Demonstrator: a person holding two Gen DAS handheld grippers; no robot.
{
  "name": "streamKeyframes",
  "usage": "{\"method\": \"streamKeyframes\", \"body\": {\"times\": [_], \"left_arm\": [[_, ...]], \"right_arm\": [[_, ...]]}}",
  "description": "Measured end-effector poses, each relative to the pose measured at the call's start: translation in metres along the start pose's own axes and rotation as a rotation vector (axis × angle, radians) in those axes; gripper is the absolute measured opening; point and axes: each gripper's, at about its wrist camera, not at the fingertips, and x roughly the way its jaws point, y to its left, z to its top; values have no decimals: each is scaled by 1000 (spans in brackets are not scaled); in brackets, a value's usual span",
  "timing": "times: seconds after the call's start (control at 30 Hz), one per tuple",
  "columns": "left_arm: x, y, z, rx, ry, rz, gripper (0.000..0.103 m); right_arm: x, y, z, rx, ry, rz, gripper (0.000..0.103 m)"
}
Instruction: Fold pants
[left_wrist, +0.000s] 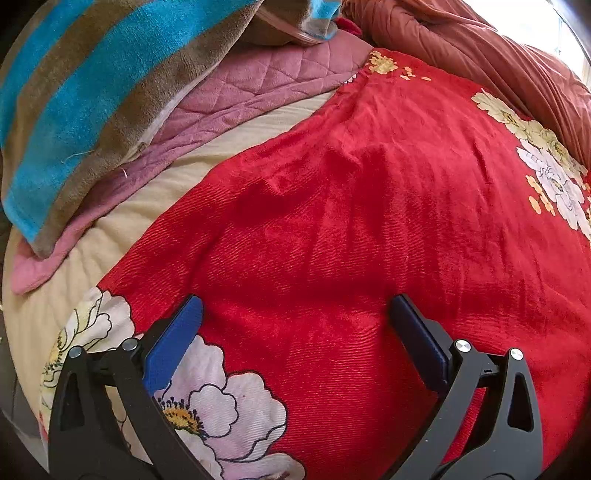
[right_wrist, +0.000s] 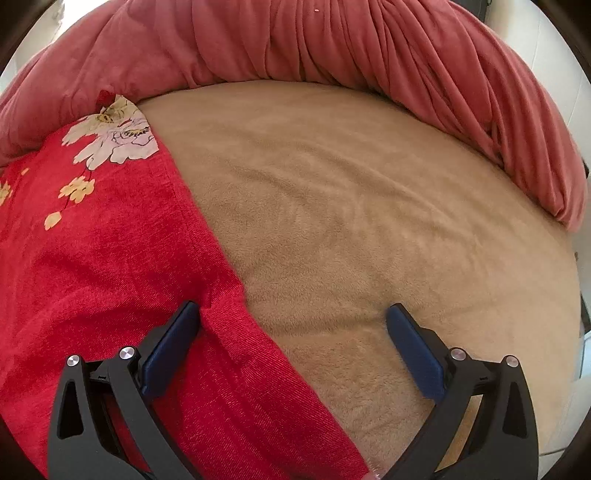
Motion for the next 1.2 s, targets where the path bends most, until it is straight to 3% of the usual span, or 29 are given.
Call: {"method": "streamKeyframes", "body": {"times": [0.13, 0.23, 0.3, 0.4, 0.43, 0.53, 0.63, 0.73, 0.8, 0.9, 1.2], "left_arm": [[-2, -4, 1, 18, -3, 27, 95], [-2, -7, 1, 35, 0, 49, 95], [-2, -5, 2, 28, 7, 37, 95], [0, -2, 3, 15, 16, 18, 95], [0, -3, 2, 18, 16, 21, 95], [-1, -6, 3, 31, 21, 35, 95], [-1, -1, 2, 3, 15, 3, 95], [-2, -5, 2, 7, 19, 27, 95], [-2, 0, 1, -15, 19, -2, 95], [1, 0, 4, -7, 21, -12, 95], [-1, -3, 2, -3, 8, 12, 95]], "right_arm": [[-6, 4, 4, -19, 18, -34, 99], [-10, 0, 6, 47, 88, -38, 99], [-13, -5, 7, 103, 136, -22, 99], [-21, -6, 4, 84, 148, -23, 99], [-25, -7, 4, 99, 148, -37, 99], [-57, -5, 9, 180, 16, 37, 99], [-65, 3, 12, 196, 27, 95, 99], [-55, 19, 6, 120, 58, 81, 99], [-41, 32, 2, 44, 76, 78, 99], [-36, 46, -5, -44, 41, 59, 99], [-29, 41, -12, -20, 28, 77, 99]]}}
